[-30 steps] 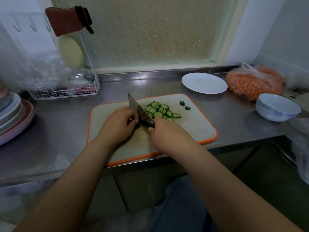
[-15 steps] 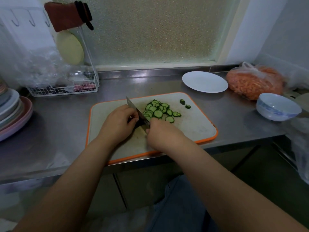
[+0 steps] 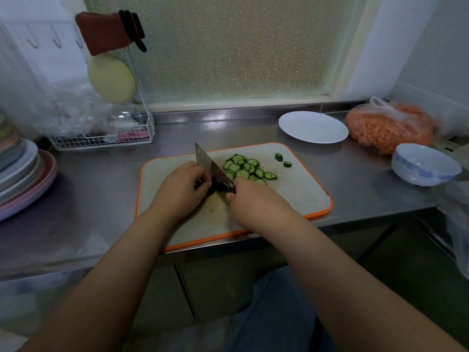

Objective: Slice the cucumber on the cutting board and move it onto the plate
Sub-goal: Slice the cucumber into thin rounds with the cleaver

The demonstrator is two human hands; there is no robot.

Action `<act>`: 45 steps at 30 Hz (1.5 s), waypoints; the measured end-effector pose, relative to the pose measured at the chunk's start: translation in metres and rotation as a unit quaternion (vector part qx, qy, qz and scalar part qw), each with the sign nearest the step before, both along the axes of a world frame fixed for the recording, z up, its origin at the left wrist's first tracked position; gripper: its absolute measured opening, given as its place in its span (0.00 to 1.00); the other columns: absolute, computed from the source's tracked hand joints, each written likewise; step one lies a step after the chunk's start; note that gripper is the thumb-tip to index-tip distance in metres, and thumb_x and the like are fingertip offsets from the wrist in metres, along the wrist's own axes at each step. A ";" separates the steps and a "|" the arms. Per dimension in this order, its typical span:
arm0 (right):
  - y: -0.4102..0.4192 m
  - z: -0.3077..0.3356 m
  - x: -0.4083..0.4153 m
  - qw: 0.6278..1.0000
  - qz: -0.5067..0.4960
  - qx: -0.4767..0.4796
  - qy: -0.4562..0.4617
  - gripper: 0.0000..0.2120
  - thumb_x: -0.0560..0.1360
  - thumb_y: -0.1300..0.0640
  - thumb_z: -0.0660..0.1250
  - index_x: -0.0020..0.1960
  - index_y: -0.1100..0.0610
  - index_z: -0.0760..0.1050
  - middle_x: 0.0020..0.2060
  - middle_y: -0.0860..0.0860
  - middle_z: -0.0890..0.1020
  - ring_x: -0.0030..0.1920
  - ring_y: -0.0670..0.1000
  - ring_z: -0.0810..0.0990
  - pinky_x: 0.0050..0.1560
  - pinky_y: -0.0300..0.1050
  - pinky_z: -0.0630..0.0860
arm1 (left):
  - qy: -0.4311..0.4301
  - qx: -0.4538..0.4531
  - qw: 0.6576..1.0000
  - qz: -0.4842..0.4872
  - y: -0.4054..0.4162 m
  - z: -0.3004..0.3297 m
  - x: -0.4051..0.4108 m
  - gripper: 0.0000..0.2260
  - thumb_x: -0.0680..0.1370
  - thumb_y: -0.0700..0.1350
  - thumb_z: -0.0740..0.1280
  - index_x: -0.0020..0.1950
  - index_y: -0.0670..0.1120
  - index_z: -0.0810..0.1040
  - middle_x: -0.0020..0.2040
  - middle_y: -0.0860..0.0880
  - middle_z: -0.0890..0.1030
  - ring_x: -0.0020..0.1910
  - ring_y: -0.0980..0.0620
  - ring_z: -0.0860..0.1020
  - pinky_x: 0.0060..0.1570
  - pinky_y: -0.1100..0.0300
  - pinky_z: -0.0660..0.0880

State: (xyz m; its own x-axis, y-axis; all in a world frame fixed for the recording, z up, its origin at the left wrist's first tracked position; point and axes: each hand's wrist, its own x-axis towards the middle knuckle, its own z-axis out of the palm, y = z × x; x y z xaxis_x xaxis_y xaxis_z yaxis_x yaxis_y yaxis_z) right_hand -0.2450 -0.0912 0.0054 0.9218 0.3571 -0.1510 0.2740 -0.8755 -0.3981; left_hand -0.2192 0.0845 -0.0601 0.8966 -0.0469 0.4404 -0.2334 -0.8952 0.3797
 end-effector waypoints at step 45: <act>-0.003 0.002 -0.008 0.999 0.013 0.023 -0.033 0.10 0.81 0.51 0.56 0.57 0.56 0.69 0.51 0.55 0.78 0.49 0.56 0.75 0.42 0.46 0.66 | -0.001 -0.025 0.999 -0.027 0.009 -0.007 -0.002 0.06 0.73 0.42 0.69 0.41 0.52 0.74 0.43 0.52 0.74 0.41 0.52 0.71 0.42 0.58 0.69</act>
